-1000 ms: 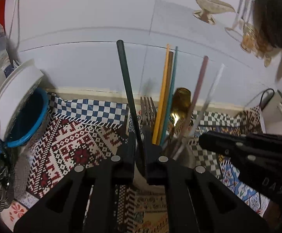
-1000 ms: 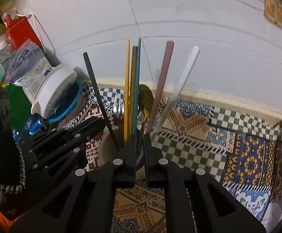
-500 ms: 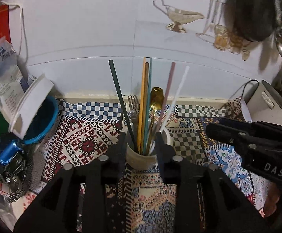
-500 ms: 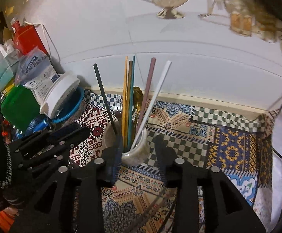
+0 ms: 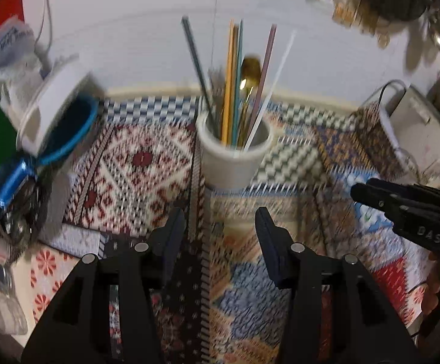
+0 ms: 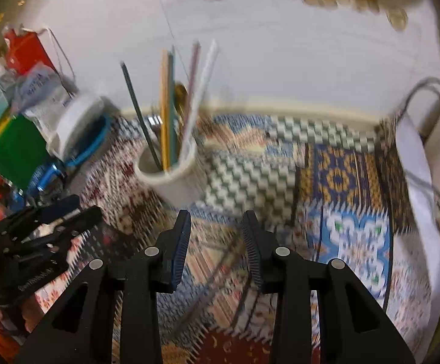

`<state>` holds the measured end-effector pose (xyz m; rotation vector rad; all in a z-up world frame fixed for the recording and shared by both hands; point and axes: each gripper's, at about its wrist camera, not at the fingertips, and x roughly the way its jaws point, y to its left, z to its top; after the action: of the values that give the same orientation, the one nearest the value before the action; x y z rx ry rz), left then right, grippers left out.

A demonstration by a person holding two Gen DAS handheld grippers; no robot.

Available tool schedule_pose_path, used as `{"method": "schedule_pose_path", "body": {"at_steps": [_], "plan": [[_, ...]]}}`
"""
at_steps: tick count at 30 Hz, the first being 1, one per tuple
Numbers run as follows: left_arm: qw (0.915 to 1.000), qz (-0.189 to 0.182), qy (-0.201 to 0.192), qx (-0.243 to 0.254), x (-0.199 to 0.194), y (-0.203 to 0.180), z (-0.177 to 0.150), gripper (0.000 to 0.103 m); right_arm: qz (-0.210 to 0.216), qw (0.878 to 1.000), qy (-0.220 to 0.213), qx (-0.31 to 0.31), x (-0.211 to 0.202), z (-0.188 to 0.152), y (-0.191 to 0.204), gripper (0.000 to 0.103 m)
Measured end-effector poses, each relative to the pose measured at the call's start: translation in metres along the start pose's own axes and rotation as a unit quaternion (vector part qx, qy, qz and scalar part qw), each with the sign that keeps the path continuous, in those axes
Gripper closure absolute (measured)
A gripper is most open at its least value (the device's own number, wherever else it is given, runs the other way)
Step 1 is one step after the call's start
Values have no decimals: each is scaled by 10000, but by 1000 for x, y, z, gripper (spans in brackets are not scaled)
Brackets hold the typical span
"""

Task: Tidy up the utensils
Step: 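Return both tools to the pile and grasp a pink chopstick with the right tool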

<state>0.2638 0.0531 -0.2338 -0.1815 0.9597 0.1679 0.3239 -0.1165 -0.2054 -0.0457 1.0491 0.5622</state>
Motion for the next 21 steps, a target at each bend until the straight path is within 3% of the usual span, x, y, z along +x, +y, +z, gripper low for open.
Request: {"method": "schedule_pose_path", "body": {"at_steps": [6, 9, 19, 21], "plan": [[9989, -6, 475, -58, 20, 4, -35, 55, -156, 9961, 839, 244, 56, -37, -13, 71], [9980, -1, 639, -9, 28, 3, -48, 55, -168, 9941, 1012, 345, 72, -45, -14, 71], [9968, -31, 787, 107, 42, -8, -51, 55, -443, 9951, 871, 176, 91, -40, -8, 71], [9967, -98, 798, 136, 44, -14, -47, 55, -516, 9951, 828, 136, 90, -40, -10, 78]]}}
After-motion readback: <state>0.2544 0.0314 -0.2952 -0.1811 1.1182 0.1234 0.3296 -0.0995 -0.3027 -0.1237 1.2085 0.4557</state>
